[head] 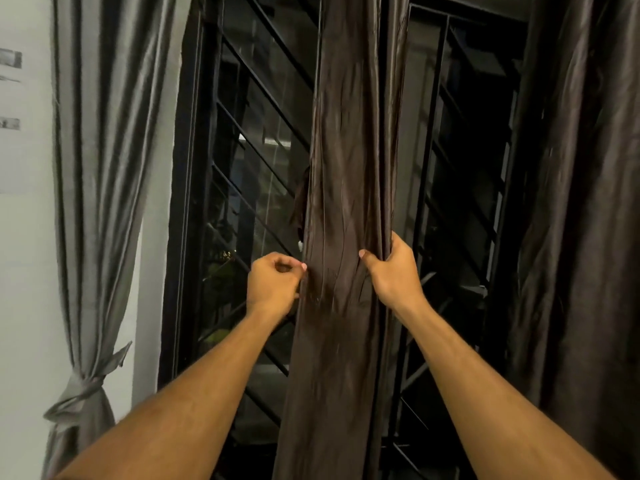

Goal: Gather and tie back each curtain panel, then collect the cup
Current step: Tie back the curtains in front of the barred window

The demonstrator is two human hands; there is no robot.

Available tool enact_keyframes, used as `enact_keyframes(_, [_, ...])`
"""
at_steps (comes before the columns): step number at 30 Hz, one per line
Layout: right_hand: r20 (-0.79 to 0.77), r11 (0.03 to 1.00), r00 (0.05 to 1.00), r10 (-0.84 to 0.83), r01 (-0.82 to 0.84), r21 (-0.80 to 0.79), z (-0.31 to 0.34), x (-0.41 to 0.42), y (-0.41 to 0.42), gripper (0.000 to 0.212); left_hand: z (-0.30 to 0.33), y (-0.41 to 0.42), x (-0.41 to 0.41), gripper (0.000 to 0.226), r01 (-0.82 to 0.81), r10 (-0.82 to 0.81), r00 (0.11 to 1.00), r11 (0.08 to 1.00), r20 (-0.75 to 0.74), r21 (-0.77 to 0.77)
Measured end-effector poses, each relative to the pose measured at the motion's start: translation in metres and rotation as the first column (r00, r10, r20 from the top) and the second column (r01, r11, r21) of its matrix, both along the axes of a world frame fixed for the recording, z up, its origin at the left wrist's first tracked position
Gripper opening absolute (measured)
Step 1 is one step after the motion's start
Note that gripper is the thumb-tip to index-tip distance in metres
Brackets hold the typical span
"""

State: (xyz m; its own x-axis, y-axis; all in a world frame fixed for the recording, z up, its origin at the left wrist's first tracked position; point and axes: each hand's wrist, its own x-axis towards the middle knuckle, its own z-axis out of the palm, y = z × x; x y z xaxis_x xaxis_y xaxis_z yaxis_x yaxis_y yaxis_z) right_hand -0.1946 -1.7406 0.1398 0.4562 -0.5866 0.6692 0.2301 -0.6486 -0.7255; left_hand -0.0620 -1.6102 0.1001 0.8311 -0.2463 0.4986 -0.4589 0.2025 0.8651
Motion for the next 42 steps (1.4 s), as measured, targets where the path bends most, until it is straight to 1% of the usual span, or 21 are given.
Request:
enact_keyframes(2, [0.014, 1.0, 1.0, -0.002, 0.002, 0.012, -0.003, 0.001, -0.002, 0.054, 0.002, -0.006, 0.004, 0.016, -0.129, 0.129, 0.991, 0.992, 0.038, -0.003])
enact_keyframes(3, [0.018, 1.0, 1.0, -0.014, 0.014, 0.01, -0.003, 0.003, -0.003, 0.056, 0.003, -0.009, 0.006, 0.021, -0.12, 0.12, 0.992, 0.993, 0.041, -0.011])
enact_keyframes(6, [0.043, 0.998, 0.997, -0.058, 0.058, -0.004, -0.006, 0.007, -0.004, 0.061, 0.003, -0.015, 0.009, 0.024, 0.046, -0.045, 0.999, 0.998, 0.014, -0.04])
enact_keyframes(8, [0.085, 0.994, 0.993, -0.076, 0.082, -0.076, -0.011, 0.006, -0.001, 0.071, 0.002, -0.019, 0.008, 0.018, 0.049, -0.047, 0.995, 0.999, 0.088, -0.019])
enact_keyframes(10, [0.09, 0.957, 0.986, -0.137, 0.155, -0.245, -0.018, 0.006, 0.004, 0.081, 0.001, -0.02, 0.004, 0.017, -0.056, 0.054, 0.971, 0.998, 0.233, 0.003])
enact_keyframes(11, [0.095, 0.918, 0.978, -0.187, 0.208, -0.338, -0.022, 0.007, 0.007, 0.078, 0.001, -0.02, 0.0, 0.015, -0.074, 0.076, 0.956, 0.997, 0.282, -0.016])
enact_keyframes(12, [0.106, 0.876, 0.967, -0.233, 0.256, -0.41, -0.025, 0.008, 0.01, 0.071, 0.001, -0.02, -0.003, 0.01, -0.037, 0.049, 0.951, 0.998, 0.305, -0.046])
enact_keyframes(13, [0.108, 0.847, 0.959, -0.261, 0.282, -0.452, -0.028, 0.01, 0.013, 0.062, 0.002, -0.019, -0.008, 0.006, 0.06, -0.033, 0.952, 0.995, 0.303, -0.079])
enact_keyframes(14, [0.1, 0.838, 0.958, -0.269, 0.284, -0.467, -0.028, 0.011, 0.016, 0.054, 0.005, -0.018, -0.014, 0.011, 0.173, -0.138, 0.95, 0.979, 0.28, -0.104])
enact_keyframes(15, [0.086, 0.844, 0.963, -0.257, 0.267, -0.465, -0.028, 0.012, 0.019, 0.047, 0.008, -0.017, -0.02, 0.019, 0.266, -0.228, 0.941, 0.955, 0.25, -0.131])
enact_keyframes(17, [0.078, 0.868, 0.981, -0.177, 0.193, -0.458, -0.026, 0.013, 0.025, 0.034, 0.015, -0.017, -0.026, 0.035, 0.35, -0.308, 0.925, 0.919, 0.223, -0.182])
enact_keyframes(18, [0.081, 0.878, 0.989, -0.125, 0.148, -0.455, -0.025, 0.013, 0.026, 0.028, 0.017, -0.016, -0.026, 0.037, 0.349, -0.304, 0.924, 0.918, 0.233, -0.186])
enact_keyframes(20, [0.085, 0.904, 0.996, -0.036, 0.068, -0.423, -0.025, 0.011, 0.026, 0.022, 0.019, -0.016, -0.022, 0.023, 0.323, -0.275, 0.924, 0.932, 0.265, -0.162])
enact_keyframes(21, [0.083, 0.917, 0.996, -0.01, 0.043, -0.396, -0.027, 0.011, 0.025, 0.022, 0.018, -0.016, -0.019, 0.011, 0.323, -0.274, 0.922, 0.934, 0.274, -0.154])
enact_keyframes(22, [0.083, 0.929, 0.997, -0.001, 0.032, -0.369, -0.028, 0.01, 0.024, 0.023, 0.016, -0.015, -0.016, 0.01, 0.318, -0.271, 0.922, 0.937, 0.275, -0.142])
enact_keyframes(27, [0.081, 0.966, 0.997, 0.007, 0.015, -0.258, -0.03, 0.011, 0.021, 0.023, 0.014, -0.009, -0.019, 0.019, 0.391, -0.373, 0.913, 0.915, 0.166, -0.099])
enact_keyframes(30, [0.084, 0.986, 0.995, 0.053, -0.039, -0.16, -0.024, 0.013, 0.028, 0.033, 0.018, -0.008, -0.02, 0.025, 0.408, -0.394, 0.909, 0.908, 0.134, -0.095])
enact_keyframes(32, [0.066, 0.98, 0.998, -0.011, 0.024, -0.197, -0.018, 0.016, 0.03, 0.033, 0.024, -0.007, -0.02, 0.026, 0.378, -0.364, 0.921, 0.92, 0.138, -0.102])
enact_keyframes(36, [0.028, 0.941, 0.988, -0.15, 0.151, -0.302, -0.012, 0.021, 0.032, 0.033, 0.038, -0.006, -0.017, 0.011, 0.337, -0.312, 0.934, 0.931, 0.174, -0.139])
enact_keyframes(39, [0.047, 0.949, 0.985, -0.169, 0.175, -0.26, -0.013, 0.025, 0.034, 0.035, 0.04, -0.005, -0.012, 0.021, 0.21, -0.182, 0.968, 0.964, 0.17, -0.161])
enact_keyframes(42, [0.075, 0.947, 0.979, -0.189, 0.203, -0.251, -0.016, 0.027, 0.036, 0.035, 0.036, 0.001, -0.009, 0.009, 0.065, -0.022, 0.971, 0.982, 0.237, -0.177])
